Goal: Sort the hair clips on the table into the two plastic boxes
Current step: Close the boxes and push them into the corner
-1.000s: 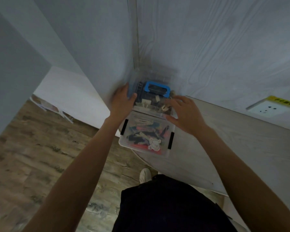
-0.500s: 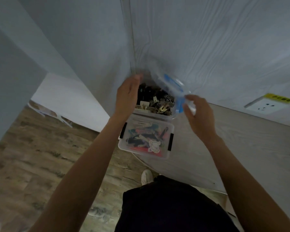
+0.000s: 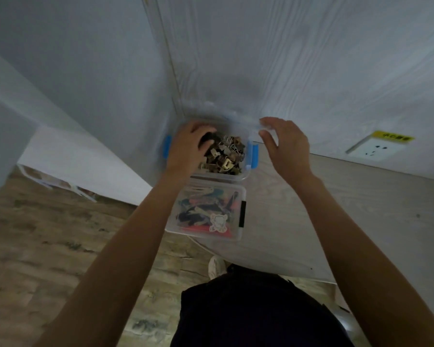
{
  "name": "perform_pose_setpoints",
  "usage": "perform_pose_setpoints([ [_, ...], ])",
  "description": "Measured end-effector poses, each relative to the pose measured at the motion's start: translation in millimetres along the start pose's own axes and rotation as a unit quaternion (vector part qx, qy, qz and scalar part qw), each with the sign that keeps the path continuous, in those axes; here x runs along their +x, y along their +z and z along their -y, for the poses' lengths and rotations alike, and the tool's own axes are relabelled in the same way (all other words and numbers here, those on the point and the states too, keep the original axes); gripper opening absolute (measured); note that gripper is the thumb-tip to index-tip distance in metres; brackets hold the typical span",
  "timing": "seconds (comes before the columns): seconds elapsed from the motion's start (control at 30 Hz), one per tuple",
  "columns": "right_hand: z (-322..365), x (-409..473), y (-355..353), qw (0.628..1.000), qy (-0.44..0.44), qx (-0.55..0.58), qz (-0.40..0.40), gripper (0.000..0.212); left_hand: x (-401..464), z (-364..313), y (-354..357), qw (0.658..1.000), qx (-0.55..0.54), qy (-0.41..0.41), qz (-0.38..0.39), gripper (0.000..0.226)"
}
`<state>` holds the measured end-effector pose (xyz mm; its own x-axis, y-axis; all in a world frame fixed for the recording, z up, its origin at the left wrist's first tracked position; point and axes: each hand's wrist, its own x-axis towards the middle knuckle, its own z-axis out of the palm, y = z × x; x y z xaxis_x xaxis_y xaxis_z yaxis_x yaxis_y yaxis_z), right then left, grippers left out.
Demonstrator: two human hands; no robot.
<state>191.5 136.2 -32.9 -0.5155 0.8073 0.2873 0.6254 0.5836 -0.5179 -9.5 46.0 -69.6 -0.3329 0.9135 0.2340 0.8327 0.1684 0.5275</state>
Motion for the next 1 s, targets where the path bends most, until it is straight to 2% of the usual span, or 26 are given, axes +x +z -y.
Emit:
perform_pose_setpoints([
  [0.07,6,1,3,1.0,-0.009,0.01,0.001,0.027,-11,15,-9,0.999,-0.001,-0.046,-0.022,0.03],
  [0.17,18,1,9,0.999,-0.031,0.024,0.01,0.027,-24,26,-12,0.994,0.047,-0.088,0.041,0.042],
  [0.3,30,-6,22,0.996,-0.074,0.035,0.04,0.024,-35,35,-13,0.992,0.021,-0.117,0.05,0.049],
  [0.4,32,-14,35,0.993,-0.088,0.033,0.072,0.026,-48,43,-14,0.992,0.015,-0.125,0.026,0.047],
  [0.5,30,-21,44,0.99,-0.103,0.024,0.098,0.026,-59,41,-14,0.993,0.029,-0.108,0.023,0.035],
  [0.6,25,-30,50,0.982,-0.131,-0.02,0.131,0.027,-63,35,-17,0.989,-0.049,-0.135,-0.022,0.024],
  [0.8,24,-37,56,0.96,-0.139,-0.098,0.222,0.036,-59,19,-29,0.948,-0.186,-0.251,-0.056,0.035],
  [0.87,27,-35,56,0.96,-0.136,-0.105,0.223,0.042,-56,22,-28,0.937,-0.211,-0.271,-0.068,0.036],
  [0.93,32,-29,57,0.961,-0.122,-0.122,0.215,0.052,-51,24,-26,0.949,-0.181,-0.254,-0.052,0.039],
  [1.0,38,-21,60,0.96,-0.114,-0.144,0.209,0.056,-45,29,-21,0.972,-0.097,-0.215,-0.011,0.043],
])
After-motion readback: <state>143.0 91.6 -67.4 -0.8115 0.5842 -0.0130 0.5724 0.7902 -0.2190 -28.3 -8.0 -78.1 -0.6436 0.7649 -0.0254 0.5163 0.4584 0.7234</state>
